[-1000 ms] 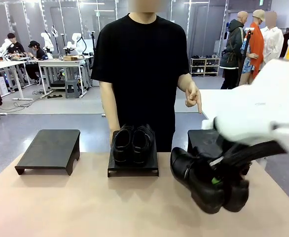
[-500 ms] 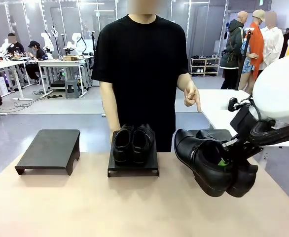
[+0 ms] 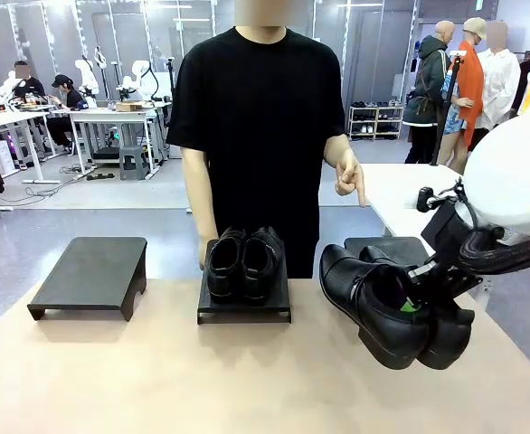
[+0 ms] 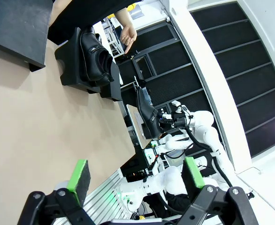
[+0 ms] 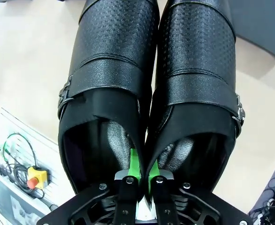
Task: Place the shoes on the stand as instructed by the person.
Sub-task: Pick up another pair of Shoes and place it on the Shoes Stand indicated by the person.
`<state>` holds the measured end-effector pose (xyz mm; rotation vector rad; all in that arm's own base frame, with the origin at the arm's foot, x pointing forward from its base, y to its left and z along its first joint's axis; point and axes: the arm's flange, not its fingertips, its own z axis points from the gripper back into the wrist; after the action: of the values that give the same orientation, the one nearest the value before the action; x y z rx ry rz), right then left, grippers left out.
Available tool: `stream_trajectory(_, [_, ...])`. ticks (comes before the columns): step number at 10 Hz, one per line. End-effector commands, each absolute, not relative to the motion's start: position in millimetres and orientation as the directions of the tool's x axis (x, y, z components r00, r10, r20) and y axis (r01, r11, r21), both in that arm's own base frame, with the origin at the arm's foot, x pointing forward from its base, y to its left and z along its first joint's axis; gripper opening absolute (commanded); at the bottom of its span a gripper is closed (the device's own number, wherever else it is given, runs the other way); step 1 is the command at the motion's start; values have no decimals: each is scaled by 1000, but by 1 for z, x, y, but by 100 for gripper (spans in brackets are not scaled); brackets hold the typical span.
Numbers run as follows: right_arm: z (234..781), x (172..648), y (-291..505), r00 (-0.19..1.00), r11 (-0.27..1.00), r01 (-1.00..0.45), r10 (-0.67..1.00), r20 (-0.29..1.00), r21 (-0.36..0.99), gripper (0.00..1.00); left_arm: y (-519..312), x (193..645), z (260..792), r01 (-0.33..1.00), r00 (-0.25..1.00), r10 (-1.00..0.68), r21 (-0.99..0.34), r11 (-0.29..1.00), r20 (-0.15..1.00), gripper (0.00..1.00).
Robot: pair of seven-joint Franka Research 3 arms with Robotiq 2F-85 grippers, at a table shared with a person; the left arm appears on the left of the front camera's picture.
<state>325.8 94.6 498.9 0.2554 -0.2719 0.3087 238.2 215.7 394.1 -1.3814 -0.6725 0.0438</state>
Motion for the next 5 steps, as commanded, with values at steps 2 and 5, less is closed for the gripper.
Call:
stream_trajectory(2, [542, 352, 63, 874, 932, -322, 225, 431, 164, 7, 216, 239, 399, 365, 805, 420, -909, 203, 418, 100])
stream_trajectory(5, [572, 404, 28, 848, 958, -265, 178, 499, 109, 7, 216, 239, 399, 365, 805, 420, -909, 203, 418, 100])
